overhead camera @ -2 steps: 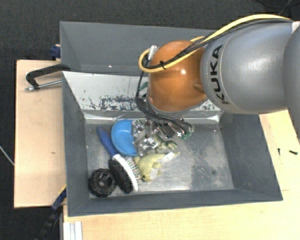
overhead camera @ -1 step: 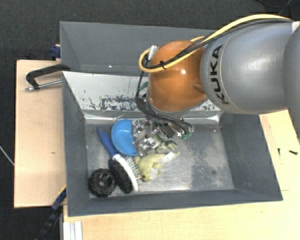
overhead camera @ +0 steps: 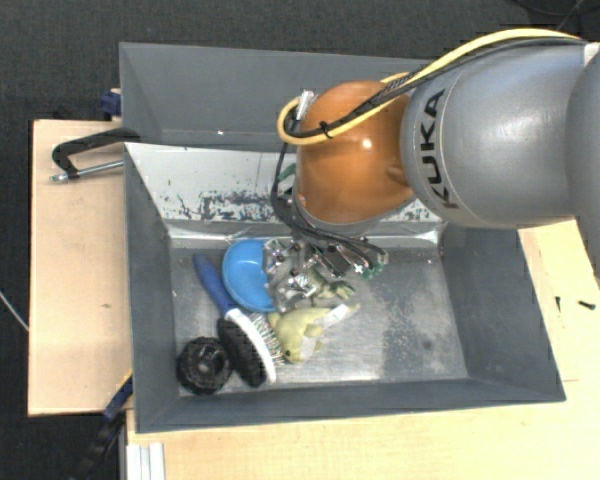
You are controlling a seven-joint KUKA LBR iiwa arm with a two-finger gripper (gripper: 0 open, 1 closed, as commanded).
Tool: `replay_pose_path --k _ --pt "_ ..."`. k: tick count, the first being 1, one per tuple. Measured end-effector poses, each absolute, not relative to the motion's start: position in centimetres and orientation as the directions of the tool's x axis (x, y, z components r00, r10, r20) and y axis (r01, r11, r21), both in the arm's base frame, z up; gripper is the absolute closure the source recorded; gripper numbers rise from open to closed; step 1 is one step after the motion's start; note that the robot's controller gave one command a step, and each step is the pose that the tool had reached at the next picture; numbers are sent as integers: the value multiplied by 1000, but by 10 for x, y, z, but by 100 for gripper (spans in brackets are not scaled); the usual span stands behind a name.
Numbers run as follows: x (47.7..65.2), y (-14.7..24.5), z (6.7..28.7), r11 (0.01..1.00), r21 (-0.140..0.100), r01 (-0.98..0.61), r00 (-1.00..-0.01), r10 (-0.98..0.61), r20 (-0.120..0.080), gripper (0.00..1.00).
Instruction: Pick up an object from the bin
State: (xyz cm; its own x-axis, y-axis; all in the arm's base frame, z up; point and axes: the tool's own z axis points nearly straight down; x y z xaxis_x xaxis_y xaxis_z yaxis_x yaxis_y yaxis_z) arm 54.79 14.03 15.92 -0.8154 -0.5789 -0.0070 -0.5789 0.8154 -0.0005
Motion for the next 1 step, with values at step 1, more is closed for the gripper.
replay_pose_path --k 1 --pt "548 140 159 815 0 -579 -815 -579 -7 100"
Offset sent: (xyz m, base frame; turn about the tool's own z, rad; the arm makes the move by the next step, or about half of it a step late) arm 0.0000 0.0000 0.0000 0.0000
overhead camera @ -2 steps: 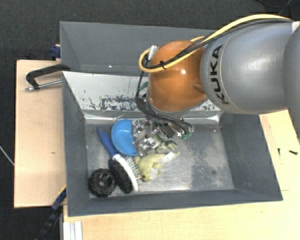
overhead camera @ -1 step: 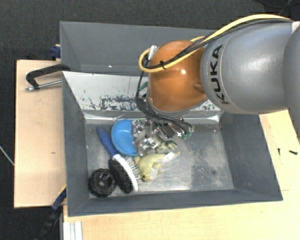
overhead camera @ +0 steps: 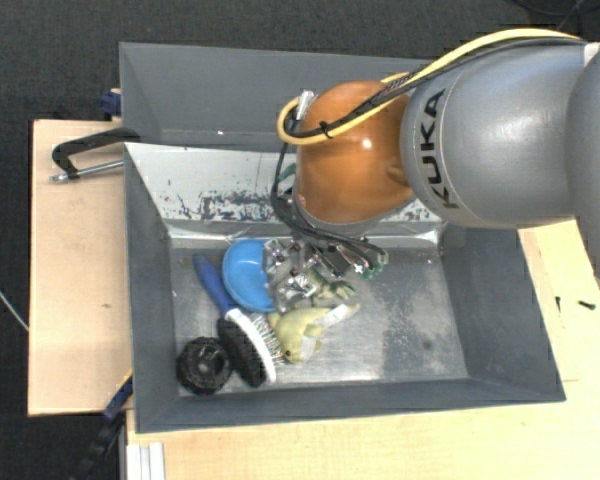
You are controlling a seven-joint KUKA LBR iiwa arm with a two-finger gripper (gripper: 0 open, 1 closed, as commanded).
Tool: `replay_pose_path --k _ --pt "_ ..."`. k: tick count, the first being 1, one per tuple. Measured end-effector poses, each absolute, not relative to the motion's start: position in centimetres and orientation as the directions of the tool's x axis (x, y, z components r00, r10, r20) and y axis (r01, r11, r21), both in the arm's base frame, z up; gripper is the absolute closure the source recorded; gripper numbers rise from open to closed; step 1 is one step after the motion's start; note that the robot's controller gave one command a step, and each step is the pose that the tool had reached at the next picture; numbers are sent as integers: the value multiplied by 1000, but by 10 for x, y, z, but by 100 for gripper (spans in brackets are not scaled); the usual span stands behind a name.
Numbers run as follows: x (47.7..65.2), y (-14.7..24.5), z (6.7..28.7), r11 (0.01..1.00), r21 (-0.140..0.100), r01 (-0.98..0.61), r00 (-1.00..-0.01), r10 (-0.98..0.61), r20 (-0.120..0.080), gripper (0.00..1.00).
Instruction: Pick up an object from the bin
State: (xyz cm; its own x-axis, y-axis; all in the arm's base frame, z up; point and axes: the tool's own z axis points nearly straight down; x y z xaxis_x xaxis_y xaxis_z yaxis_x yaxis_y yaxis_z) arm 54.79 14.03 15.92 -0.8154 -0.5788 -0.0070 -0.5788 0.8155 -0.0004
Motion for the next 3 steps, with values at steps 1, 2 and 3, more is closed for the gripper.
replay_pose_path --k 1,2,3 --pt "548 140 159 815 0 -579 -815 -579 -7 100" --pt "577 135 242 809 -6 -587 -809 -587 -17 100" --pt "582 172 134 875 4 -485 -875 -485 5 100"
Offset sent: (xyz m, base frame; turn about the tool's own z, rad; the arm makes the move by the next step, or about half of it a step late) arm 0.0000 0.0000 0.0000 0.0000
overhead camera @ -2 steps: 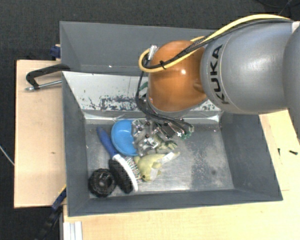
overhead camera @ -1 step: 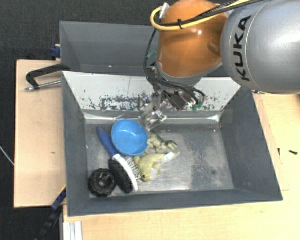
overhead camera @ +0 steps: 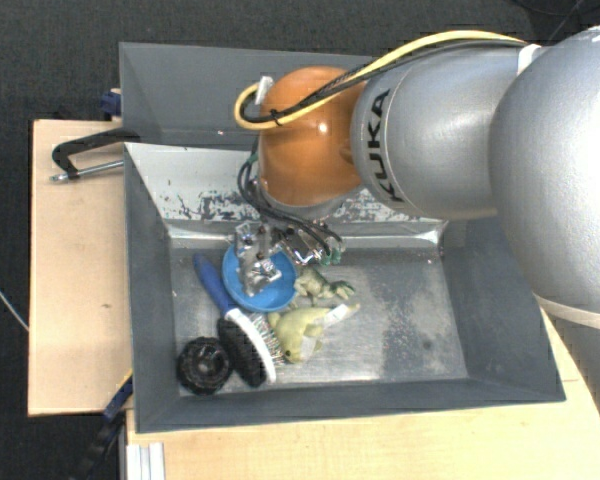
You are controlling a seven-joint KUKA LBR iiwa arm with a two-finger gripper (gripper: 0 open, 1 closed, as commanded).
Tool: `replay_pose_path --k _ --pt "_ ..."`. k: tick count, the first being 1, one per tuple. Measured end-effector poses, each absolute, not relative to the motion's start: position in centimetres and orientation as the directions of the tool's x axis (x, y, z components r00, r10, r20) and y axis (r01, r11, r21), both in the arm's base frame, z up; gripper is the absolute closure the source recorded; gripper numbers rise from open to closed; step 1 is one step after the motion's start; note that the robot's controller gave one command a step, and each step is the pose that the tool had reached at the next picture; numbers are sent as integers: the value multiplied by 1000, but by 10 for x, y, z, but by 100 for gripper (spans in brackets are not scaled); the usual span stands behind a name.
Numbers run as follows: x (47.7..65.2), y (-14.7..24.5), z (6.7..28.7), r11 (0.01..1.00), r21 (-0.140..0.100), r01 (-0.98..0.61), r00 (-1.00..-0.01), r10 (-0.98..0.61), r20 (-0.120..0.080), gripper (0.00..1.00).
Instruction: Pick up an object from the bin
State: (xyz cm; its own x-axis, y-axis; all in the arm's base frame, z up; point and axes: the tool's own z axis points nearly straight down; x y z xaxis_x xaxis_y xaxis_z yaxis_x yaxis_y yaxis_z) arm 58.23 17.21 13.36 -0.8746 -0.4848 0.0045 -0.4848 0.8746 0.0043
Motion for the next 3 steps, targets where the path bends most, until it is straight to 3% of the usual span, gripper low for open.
replay_pose_path --k 1,2,3 --pt "584 171 138 875 1 -484 -875 -484 -3 0" --pt "558 148 79 719 -4 -695 -719 -695 -7 0" --pt "560 147 82 720 -9 -694 -719 -694 -12 100"
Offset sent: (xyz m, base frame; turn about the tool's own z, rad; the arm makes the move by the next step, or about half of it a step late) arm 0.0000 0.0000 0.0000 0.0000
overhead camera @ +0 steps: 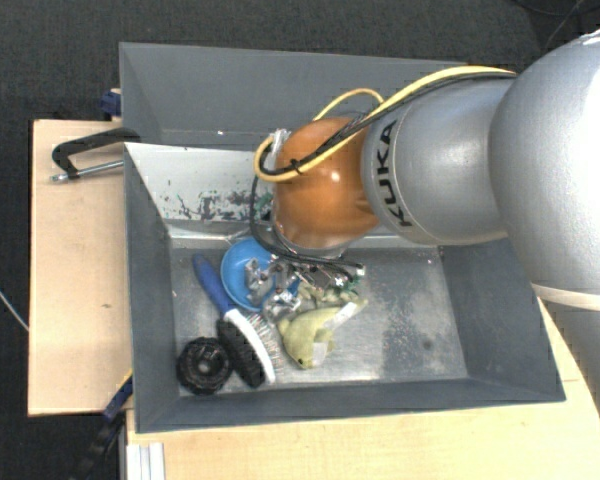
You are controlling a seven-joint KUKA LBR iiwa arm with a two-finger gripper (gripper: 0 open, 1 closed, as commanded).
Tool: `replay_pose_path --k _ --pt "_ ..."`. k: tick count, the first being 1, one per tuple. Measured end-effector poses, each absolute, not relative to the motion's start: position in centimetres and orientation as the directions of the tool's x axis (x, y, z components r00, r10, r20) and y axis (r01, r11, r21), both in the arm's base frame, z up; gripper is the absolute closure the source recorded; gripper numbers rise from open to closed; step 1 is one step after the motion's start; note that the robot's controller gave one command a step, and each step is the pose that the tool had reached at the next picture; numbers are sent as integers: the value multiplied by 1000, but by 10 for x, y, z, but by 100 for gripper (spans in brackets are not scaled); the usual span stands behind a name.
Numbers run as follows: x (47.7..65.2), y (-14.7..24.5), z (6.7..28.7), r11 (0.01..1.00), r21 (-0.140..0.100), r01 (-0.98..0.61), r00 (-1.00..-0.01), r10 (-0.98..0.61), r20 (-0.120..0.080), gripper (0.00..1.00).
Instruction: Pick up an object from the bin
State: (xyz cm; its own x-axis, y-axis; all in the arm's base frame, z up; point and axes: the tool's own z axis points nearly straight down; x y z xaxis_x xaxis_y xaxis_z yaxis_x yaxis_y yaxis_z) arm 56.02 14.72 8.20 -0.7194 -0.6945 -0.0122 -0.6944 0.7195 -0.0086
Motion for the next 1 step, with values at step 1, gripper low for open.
replay_pose_path --k 1 --pt "568 136 227 742 -7 -670 -742 -670 -15 100"
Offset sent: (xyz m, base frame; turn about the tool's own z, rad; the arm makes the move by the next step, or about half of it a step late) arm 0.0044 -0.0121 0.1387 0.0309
